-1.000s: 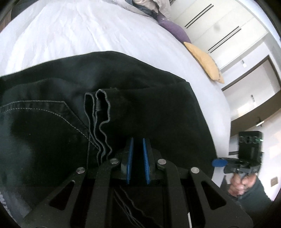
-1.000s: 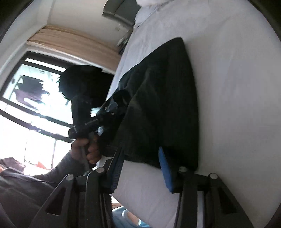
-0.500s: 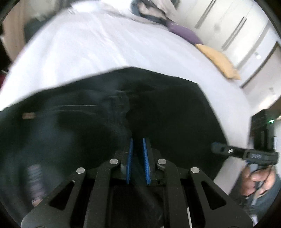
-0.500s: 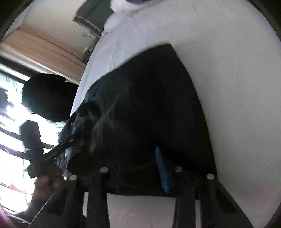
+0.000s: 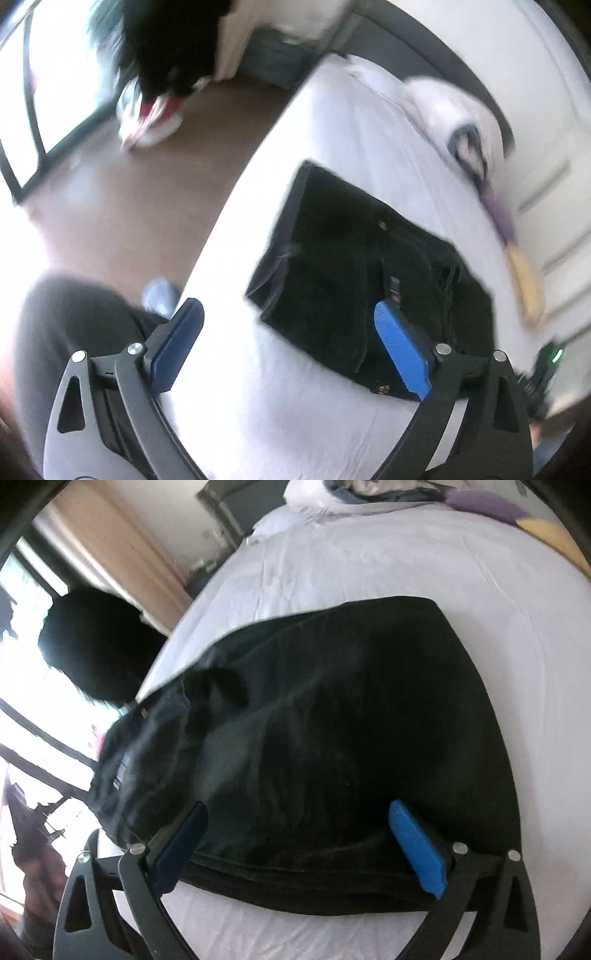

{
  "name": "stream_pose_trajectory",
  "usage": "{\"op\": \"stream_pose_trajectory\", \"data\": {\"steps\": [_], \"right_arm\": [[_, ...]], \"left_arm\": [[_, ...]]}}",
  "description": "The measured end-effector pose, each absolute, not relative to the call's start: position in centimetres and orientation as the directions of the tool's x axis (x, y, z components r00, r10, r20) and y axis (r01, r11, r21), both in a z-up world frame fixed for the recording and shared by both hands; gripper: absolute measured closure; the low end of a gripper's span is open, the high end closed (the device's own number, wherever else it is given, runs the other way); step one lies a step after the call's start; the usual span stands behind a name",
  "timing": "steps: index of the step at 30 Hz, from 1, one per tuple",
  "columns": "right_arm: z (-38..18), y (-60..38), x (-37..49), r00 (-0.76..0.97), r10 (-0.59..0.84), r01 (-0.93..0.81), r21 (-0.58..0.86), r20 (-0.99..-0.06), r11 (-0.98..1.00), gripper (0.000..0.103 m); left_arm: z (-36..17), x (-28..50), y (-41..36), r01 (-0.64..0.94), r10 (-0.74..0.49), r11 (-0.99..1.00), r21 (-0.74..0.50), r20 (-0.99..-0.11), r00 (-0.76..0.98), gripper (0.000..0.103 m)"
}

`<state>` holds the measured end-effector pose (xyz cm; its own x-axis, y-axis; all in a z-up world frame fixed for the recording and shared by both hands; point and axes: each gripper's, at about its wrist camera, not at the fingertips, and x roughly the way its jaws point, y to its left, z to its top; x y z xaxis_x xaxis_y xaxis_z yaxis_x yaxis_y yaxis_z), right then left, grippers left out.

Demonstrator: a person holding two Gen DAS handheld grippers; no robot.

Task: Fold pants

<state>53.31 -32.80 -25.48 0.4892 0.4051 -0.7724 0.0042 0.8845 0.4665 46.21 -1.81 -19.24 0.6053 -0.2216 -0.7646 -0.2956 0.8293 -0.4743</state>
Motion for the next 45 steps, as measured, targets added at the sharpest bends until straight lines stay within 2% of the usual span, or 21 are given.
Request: {"op": "stream_pose_trajectory", "data": {"steps": [4, 7, 9, 12, 14, 18, 20, 21, 22, 26, 29, 37, 45], "right_arm": [[-25.5, -34.6, 52.9, 0.525, 0.452, 0.040, 0.552, -0.721, 0.833, 0.019], [-25.7, -35.6, 52.5, 0.541, 0.474, 0.061, 0.595, -0.694, 0.802, 0.028], [-25.7, -36.0, 52.3, 0.546, 0.479, 0.064, 0.605, -0.687, 0.794, 0.031], [-25.5, -36.5, 52.0, 0.549, 0.481, 0.064, 0.608, -0.684, 0.791, 0.033], [-25.6, -36.3, 52.1, 0.548, 0.479, 0.062, 0.604, -0.686, 0.795, 0.033], [-25.4, -36.3, 52.0, 0.546, 0.472, 0.061, 0.594, -0.693, 0.802, 0.033], [-25.3, -36.5, 51.9, 0.544, 0.471, 0.061, 0.593, -0.694, 0.803, 0.033], [-25.3, -36.5, 51.9, 0.543, 0.471, 0.062, 0.593, -0.695, 0.803, 0.033], [-25.3, -36.5, 51.9, 0.542, 0.471, 0.063, 0.592, -0.696, 0.803, 0.033], [-25.2, -36.4, 52.0, 0.538, 0.464, 0.065, 0.583, -0.704, 0.810, 0.034], [-25.0, -36.4, 52.0, 0.534, 0.456, 0.071, 0.575, -0.712, 0.815, 0.035], [-24.2, -36.6, 52.1, 0.532, 0.464, 0.098, 0.597, -0.708, 0.796, 0.037], [-19.0, -34.1, 54.1, 0.583, 0.527, -0.026, 0.634, -0.618, 0.773, 0.037]], "left_arm": [[-20.2, 46.0, -1.4, -0.283, -0.347, 0.735, -0.616, -0.701, 0.623, 0.009], [-21.0, 46.8, -2.2, -0.257, -0.414, 0.702, -0.664, -0.674, 0.611, 0.010], [-21.5, 47.4, -2.8, -0.253, -0.431, 0.683, -0.685, -0.659, 0.617, 0.010], [-22.9, 47.9, -1.2, -0.289, -0.449, 0.619, -0.730, -0.631, 0.632, 0.016], [-24.1, 48.5, -0.3, -0.309, -0.450, 0.587, -0.749, -0.618, 0.645, 0.025], [-25.7, 48.9, 0.8, -0.343, -0.460, 0.502, -0.794, -0.581, 0.671, 0.035], [-26.3, 49.1, 1.0, -0.356, -0.461, 0.478, -0.803, -0.574, 0.676, 0.054], [-26.7, 49.3, 1.1, -0.362, -0.462, 0.475, -0.802, -0.577, 0.674, 0.060], [-26.9, 49.6, 1.1, -0.368, -0.461, 0.475, -0.799, -0.582, 0.670, 0.069], [-26.9, 50.6, 0.9, -0.385, -0.427, 0.518, -0.763, -0.621, 0.657, 0.077], [-25.4, 50.8, -0.1, -0.359, -0.355, 0.634, -0.685, -0.670, 0.652, 0.085], [-21.6, 51.0, -2.4, -0.308, -0.231, 0.794, -0.524, -0.728, 0.645, 0.091], [-20.0, 50.6, -2.9, -0.277, -0.216, 0.822, -0.498, -0.723, 0.656, 0.091]]}}
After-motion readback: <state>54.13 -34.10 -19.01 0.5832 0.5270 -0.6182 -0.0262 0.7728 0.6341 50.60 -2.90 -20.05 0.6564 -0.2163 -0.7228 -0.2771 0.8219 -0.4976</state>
